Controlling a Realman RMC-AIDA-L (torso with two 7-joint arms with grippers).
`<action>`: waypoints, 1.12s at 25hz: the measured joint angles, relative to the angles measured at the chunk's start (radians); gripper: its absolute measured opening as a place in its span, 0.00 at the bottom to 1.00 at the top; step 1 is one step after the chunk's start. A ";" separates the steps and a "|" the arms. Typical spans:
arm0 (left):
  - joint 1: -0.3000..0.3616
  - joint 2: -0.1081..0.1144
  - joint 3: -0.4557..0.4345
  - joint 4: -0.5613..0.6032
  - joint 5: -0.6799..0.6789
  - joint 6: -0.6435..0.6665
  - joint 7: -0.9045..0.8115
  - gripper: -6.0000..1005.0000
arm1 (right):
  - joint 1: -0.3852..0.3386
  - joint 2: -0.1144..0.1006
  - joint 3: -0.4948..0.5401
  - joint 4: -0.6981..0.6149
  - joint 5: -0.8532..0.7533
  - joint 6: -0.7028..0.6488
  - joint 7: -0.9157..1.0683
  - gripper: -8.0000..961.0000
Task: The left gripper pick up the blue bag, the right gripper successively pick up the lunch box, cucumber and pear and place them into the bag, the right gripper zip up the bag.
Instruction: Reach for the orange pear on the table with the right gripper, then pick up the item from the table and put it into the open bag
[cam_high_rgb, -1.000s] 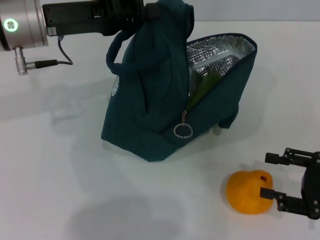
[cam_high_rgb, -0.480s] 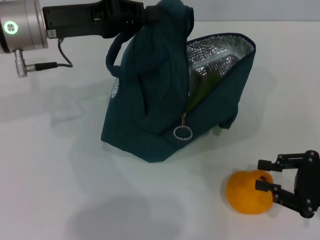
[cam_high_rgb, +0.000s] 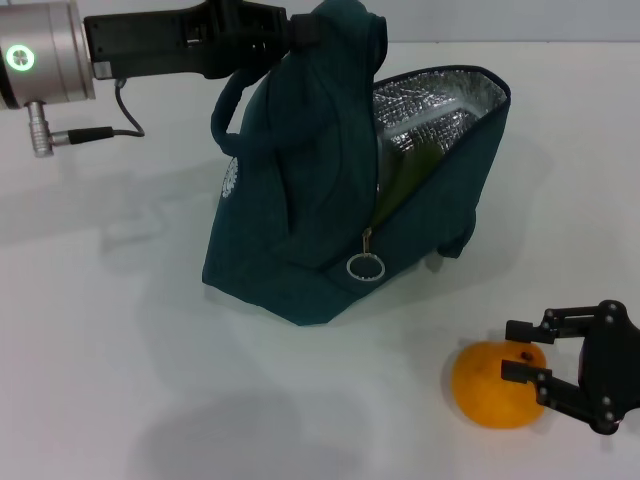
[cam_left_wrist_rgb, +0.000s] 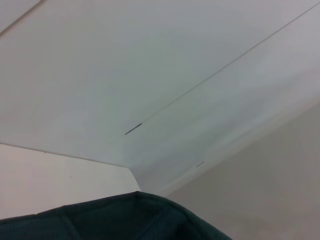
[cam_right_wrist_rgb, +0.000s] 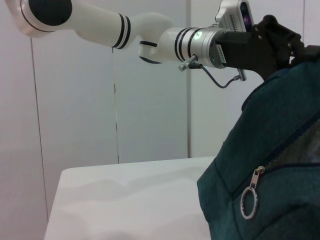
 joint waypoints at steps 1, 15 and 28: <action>0.000 0.000 0.000 0.000 0.000 0.000 0.000 0.15 | 0.000 0.000 0.000 0.000 0.000 0.000 0.001 0.28; -0.001 -0.003 -0.001 0.006 0.000 0.005 -0.001 0.15 | -0.002 0.000 0.001 0.000 -0.001 0.002 0.002 0.17; 0.002 -0.002 -0.003 0.006 -0.008 0.013 0.000 0.15 | 0.004 -0.002 -0.001 -0.002 -0.004 0.003 0.004 0.05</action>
